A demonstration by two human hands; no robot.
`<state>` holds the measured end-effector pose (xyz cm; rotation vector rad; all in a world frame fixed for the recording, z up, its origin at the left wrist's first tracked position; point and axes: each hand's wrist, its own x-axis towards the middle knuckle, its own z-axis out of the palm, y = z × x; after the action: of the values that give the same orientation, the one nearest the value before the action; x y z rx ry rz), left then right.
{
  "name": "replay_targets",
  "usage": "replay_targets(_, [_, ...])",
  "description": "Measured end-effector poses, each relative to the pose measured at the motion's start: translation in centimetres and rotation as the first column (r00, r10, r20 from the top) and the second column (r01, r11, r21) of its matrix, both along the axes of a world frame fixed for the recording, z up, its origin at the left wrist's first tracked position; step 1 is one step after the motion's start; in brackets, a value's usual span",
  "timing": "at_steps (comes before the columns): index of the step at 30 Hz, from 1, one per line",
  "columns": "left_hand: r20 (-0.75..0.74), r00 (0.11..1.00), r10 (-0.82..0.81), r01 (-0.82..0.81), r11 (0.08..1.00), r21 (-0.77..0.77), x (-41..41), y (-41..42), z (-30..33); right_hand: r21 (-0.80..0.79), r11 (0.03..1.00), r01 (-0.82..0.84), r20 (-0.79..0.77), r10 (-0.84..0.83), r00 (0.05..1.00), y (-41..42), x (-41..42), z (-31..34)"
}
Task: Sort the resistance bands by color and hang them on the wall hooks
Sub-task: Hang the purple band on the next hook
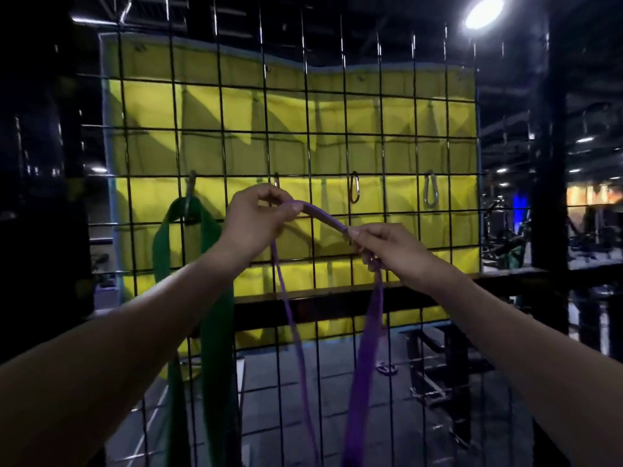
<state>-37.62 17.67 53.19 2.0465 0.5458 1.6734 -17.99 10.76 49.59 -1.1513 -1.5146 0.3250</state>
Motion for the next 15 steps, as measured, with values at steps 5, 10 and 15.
replay_targets(5, [-0.004, 0.995, 0.105, -0.104, 0.991, 0.088, -1.2, 1.2, 2.1, -0.033, 0.990, -0.138, -0.073, 0.135, 0.988, 3.1, -1.4, 2.2])
replay_targets(10, [-0.033, 0.976, 0.215, -0.210, 0.972, 0.110, -1.3, 2.2, 3.3, 0.071, 0.994, -0.078, 0.083, 0.072, 0.994, 5.7, -3.9, 6.0])
replay_targets(15, [-0.022, 0.965, 0.260, -0.256, 0.962, 0.097, -1.7, 3.1, 3.8, 0.218, 0.973, 0.073, 0.242, -0.127, 0.962, 8.0, -5.9, 9.2])
